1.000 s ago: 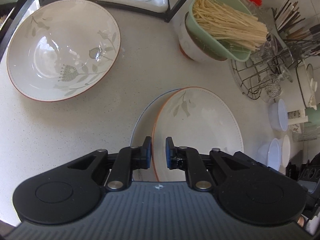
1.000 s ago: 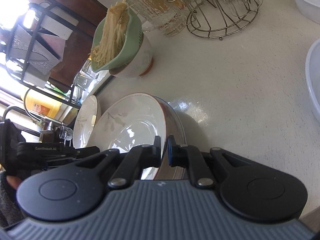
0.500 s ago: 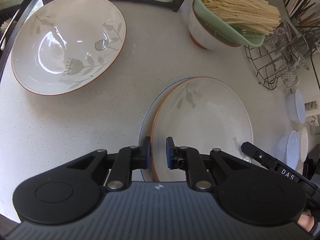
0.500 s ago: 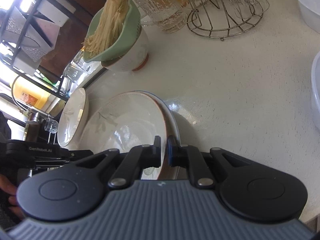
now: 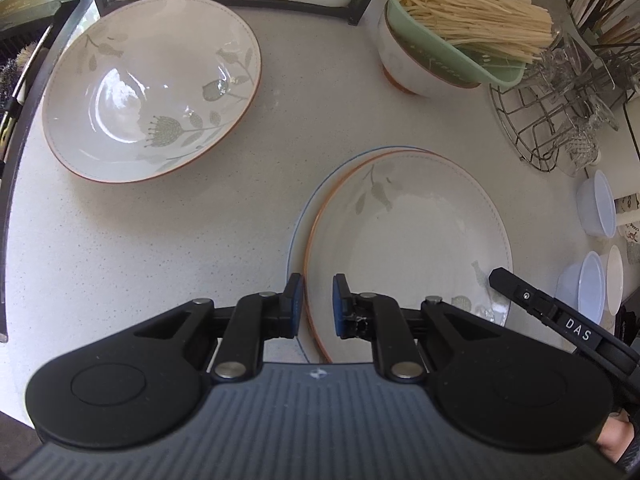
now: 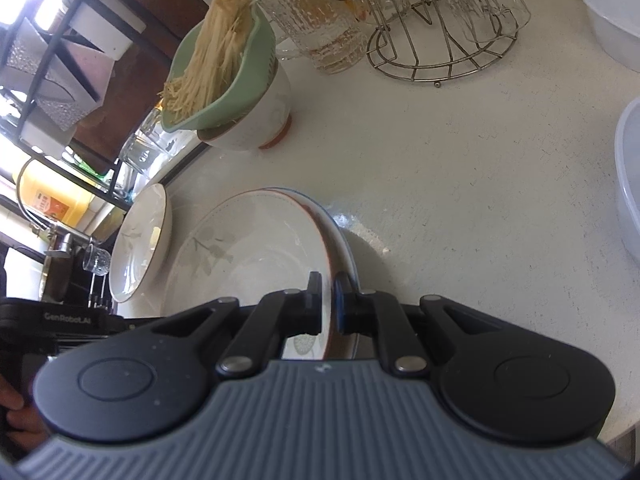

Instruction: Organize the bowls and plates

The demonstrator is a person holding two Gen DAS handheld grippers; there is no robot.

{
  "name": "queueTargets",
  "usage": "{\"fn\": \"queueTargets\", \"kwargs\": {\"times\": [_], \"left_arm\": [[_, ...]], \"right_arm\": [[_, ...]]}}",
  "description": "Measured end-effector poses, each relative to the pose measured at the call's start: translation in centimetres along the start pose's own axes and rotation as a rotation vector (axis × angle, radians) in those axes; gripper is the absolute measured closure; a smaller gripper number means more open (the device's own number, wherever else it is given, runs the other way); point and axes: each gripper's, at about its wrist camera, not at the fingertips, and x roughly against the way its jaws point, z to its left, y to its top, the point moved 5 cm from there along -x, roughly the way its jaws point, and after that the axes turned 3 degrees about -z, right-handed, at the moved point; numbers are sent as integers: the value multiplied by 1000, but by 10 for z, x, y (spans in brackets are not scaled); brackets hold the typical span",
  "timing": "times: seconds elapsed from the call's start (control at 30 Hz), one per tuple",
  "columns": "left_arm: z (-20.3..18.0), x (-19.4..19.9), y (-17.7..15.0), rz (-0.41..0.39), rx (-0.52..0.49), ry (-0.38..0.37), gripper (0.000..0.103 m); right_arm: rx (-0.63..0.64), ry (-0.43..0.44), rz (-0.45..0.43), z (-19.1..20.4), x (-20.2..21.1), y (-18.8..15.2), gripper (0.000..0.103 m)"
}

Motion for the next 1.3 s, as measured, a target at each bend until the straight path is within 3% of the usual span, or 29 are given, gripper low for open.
{"fn": "queueTargets", "kwargs": {"times": [0.47, 0.63, 0.97, 1.3], "left_arm": [[-14, 48, -1, -88, -12, -41, 86], [-34, 74, 1, -154, -96, -33, 86], [-71, 121, -5, -275, -235, -11, 86], [-86, 151, -23, -331, -262, -21, 86]], "right_arm": [[83, -50, -133, 18, 40, 20, 92], [159, -82, -157, 31, 63, 31, 92], [194, -24, -254, 61, 117, 44, 92], [255, 8, -300, 84, 156, 38, 92]]}}
